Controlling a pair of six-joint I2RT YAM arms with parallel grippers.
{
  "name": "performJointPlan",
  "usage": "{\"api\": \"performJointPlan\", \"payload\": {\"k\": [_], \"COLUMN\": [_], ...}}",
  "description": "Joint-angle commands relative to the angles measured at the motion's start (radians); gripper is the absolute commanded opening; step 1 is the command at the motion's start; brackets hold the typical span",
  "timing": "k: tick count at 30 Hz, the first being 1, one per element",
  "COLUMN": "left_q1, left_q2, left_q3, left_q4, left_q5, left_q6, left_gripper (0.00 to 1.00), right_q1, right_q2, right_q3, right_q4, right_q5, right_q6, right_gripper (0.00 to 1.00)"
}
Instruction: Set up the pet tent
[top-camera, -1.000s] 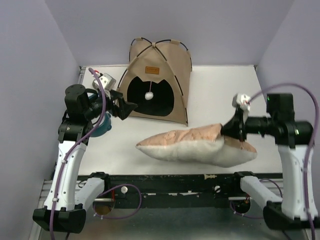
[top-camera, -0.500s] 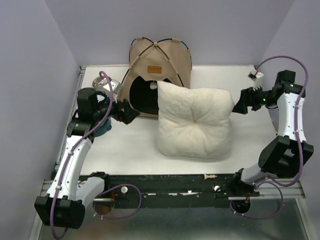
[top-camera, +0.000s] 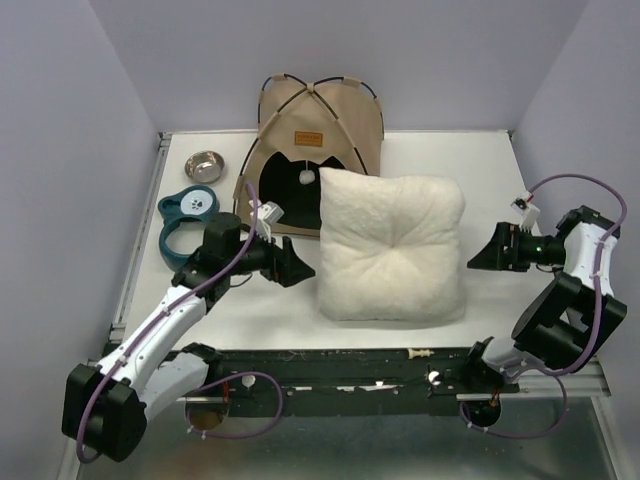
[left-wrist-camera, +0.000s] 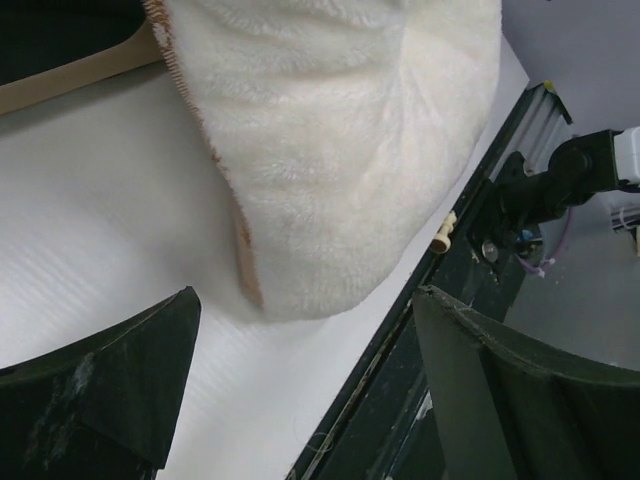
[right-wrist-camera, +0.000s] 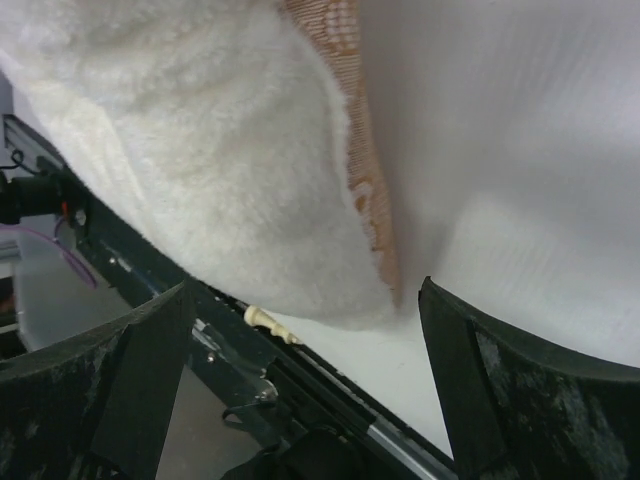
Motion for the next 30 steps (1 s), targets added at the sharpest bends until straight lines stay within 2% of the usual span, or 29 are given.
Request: {"api": "performJointPlan", "payload": {"k": [1,5,10,13,15,18,19,22,25,30], "left_q1": [-0.092,-0.187,-0.247,-0.278,-0.290,-0.293,-0.293,-0.293,-0.284,-0.282], "left_q2": [0.060,0.151,0.272,0.355,0.385,0.396,0.386,0.352,0.326,0.381], "left_q3": [-0.058,-0.108,-0.100,-0.066,-0.052,-0.049,-0.051,-0.075,-0.080,-0.086], "left_q4": [0.255,0.453,0.581,0.599,0.613,0.598,0.590,0.586,0.518,0.596], "left_q5": [-0.052,-0.095,-0.167,-0.211,-0.242,-0.291,-0.296,-0.328,-0.384,-0.291], "left_q6": [-0.137,-0.214,-0.223,-0.218,-0.208,-0.205,-0.198,-0.182,-0.157,-0.143], "left_gripper": [0.99,0.99,0.99,0.95,0.92,0.95,0.97,0.99,0.99,0.99], "right_q1": [0.020,0.084,0.210,0.244,0.248,0.248,0.248,0.250,0.274,0.281], "right_q2": [-0.003,0.059,0.036,0.045,0.045,0.031,0.021,-0.028,-0.010,0.053], "right_q3": [-0.040,-0.043,-0.097,-0.091,-0.085,-0.077,-0.076,-0.115,-0.128,-0.114], "right_q4": [0.018,-0.002,0.102,0.099,0.119,0.215,0.224,0.286,0.330,0.263], "right_q5": [-0.082,-0.102,-0.075,-0.090,-0.075,0.028,0.052,0.056,0.117,0.011], "right_q6": [0.004,-0.030,0.016,0.019,0.043,0.138,0.114,0.128,0.153,0.015], "right_gripper": [1.00,1.00,1.00,0.93,0.92,0.97,1.00,1.00,1.00,1.00]}}
